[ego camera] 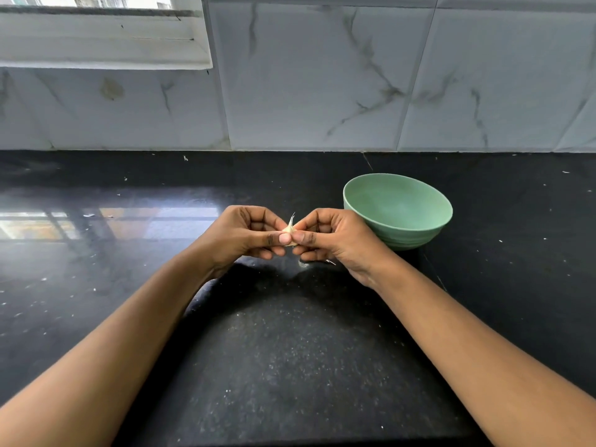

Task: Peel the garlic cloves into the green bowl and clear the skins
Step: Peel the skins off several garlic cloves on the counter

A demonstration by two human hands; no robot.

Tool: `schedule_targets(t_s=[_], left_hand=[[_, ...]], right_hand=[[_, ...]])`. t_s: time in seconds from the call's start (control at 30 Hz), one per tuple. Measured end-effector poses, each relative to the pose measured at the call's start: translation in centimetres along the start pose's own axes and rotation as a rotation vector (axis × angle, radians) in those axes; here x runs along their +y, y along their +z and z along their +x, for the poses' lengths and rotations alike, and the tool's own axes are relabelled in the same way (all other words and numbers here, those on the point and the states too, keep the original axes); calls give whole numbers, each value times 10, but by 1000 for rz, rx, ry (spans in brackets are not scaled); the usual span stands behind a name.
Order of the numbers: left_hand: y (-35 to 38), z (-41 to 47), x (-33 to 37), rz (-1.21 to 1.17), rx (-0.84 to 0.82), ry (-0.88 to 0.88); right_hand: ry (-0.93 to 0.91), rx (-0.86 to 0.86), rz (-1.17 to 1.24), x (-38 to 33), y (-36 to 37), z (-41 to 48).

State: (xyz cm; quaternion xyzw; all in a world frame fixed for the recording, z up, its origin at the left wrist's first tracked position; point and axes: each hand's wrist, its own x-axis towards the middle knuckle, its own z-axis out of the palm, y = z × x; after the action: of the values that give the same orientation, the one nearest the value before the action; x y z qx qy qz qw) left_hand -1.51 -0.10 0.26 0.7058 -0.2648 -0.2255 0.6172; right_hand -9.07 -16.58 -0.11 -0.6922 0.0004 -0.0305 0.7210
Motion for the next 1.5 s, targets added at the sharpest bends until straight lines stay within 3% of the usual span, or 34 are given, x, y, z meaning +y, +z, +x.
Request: schedule_targets(t_s=[0.4, 1.5], left_hand=[[1, -1, 1, 23, 14, 59], [18, -6, -3, -233, 170, 174]], right_hand=[[21, 63, 54, -1, 5, -4], [14, 209, 310, -2, 20, -11]])
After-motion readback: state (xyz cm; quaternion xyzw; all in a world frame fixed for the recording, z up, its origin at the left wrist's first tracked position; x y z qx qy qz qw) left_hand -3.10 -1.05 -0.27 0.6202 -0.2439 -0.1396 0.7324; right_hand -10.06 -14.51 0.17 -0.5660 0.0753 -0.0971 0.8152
